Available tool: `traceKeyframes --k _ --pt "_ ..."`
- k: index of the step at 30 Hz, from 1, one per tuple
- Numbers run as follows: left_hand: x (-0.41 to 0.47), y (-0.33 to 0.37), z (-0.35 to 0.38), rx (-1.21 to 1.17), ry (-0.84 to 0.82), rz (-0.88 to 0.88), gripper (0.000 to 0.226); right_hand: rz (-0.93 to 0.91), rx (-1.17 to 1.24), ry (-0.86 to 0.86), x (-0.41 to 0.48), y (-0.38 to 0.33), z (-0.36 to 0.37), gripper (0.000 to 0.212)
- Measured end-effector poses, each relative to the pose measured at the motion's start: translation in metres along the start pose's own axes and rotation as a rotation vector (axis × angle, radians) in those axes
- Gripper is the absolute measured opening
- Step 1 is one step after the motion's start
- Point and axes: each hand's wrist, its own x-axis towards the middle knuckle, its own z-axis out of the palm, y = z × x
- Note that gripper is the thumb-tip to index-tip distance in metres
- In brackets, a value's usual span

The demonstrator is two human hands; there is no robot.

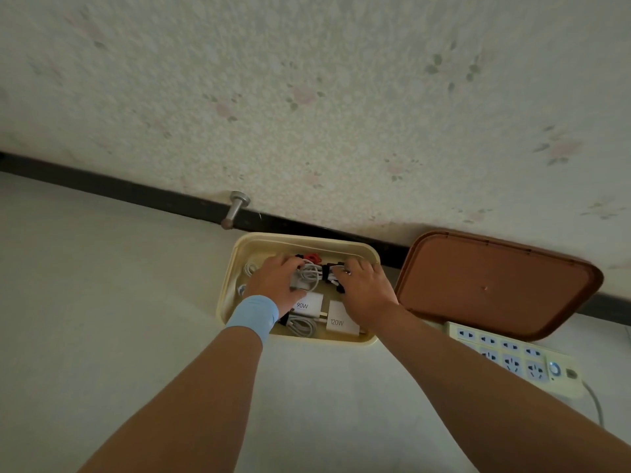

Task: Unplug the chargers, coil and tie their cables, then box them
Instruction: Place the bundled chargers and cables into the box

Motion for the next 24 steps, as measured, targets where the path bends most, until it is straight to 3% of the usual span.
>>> traceKeyframes --k 6,10,13,16,24 --pt "-0.003 0.018 -0.018 0.115 -0.082 0.023 0.057 -0.009 0.098 -0.030 -0.006 0.006 -0.018 0.058" --pt "0.005 0.041 -0.045 0.022 0.017 0.001 0.046 -0.029 0.179 0.203 -0.022 0.030 -0.042 0.045" --pt "0.010 0.075 -0.061 -0.043 0.070 0.090 0.042 0.010 0.226 0.411 -0.042 0.056 -0.065 0.032" --pt "0.010 0.122 -0.067 -0.080 0.086 0.169 0.041 0.070 0.190 0.519 -0.067 0.087 -0.085 0.034" --pt "0.007 0.231 -0.029 0.109 -0.184 0.264 0.070 0.426 0.010 0.197 -0.114 0.153 -0.095 0.052"
